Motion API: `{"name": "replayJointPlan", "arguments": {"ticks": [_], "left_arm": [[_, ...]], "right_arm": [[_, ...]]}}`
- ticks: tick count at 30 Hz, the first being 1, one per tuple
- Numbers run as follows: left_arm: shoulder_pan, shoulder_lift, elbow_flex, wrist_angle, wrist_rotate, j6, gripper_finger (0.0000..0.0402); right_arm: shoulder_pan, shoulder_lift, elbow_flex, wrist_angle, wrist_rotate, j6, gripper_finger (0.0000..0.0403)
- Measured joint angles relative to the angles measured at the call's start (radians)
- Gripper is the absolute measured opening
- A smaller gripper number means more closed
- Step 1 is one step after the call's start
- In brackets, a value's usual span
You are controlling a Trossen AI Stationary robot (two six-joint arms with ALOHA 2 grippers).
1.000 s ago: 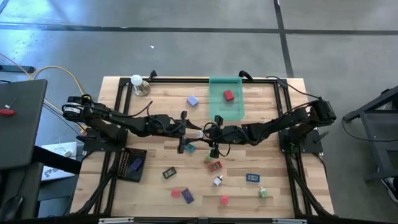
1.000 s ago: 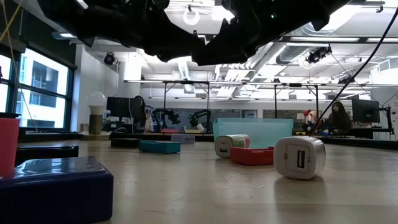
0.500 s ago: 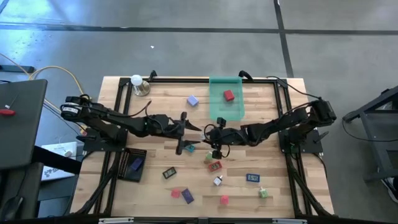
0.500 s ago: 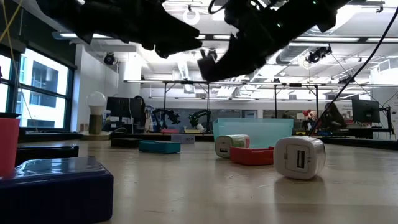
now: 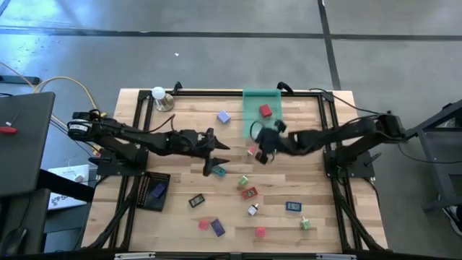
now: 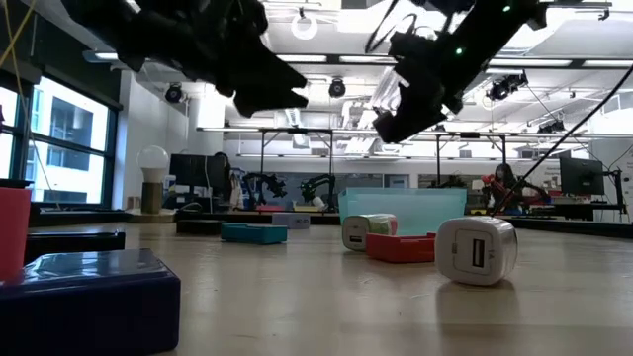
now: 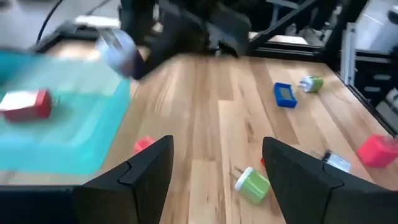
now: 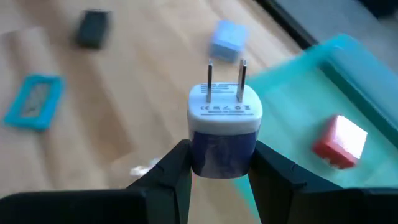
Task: Pick & Place Office items
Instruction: Put the purple white charger adapter into the green bin
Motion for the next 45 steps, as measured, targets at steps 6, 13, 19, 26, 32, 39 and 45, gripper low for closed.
{"name": "replayJointPlan", "arguments": {"ticks": [6,13,19,26,32,39,45], "left_arm": [[0.037,0.000,0.000,-0.025,0.131,-0.040,0.0239],[0.058,0.000,0.000,-0.048,0.217,-0.080,0.0239],[0.059,0.000,0.000,-0.094,0.221,-0.080,0.0239],[0.058,0.000,0.000,-0.118,0.221,-0.087,0.0239],[0.055,0.000,0.000,-0.128,0.221,-0.149,0.0239],[0.055,0.000,0.000,-0.123,0.221,-0.156,0.0239],[0.055,0.000,0.000,-0.114,0.221,-0.158,0.0239]], "right_arm": [[-0.228,-0.007,0.000,0.040,-0.129,-0.174,0.0117],[-0.397,0.035,0.000,0.046,-0.267,-0.266,0.0117],[-0.431,0.086,0.000,-0.047,-0.327,-0.269,0.0117],[-0.451,0.134,-0.001,-0.070,-0.362,-0.212,0.0117],[-0.496,0.170,0.000,-0.089,-0.413,-0.198,0.0117],[-0.520,0.219,0.000,-0.104,-0.466,-0.200,0.0117],[-0.520,0.221,0.000,-0.089,-0.456,-0.193,0.0144]]}}
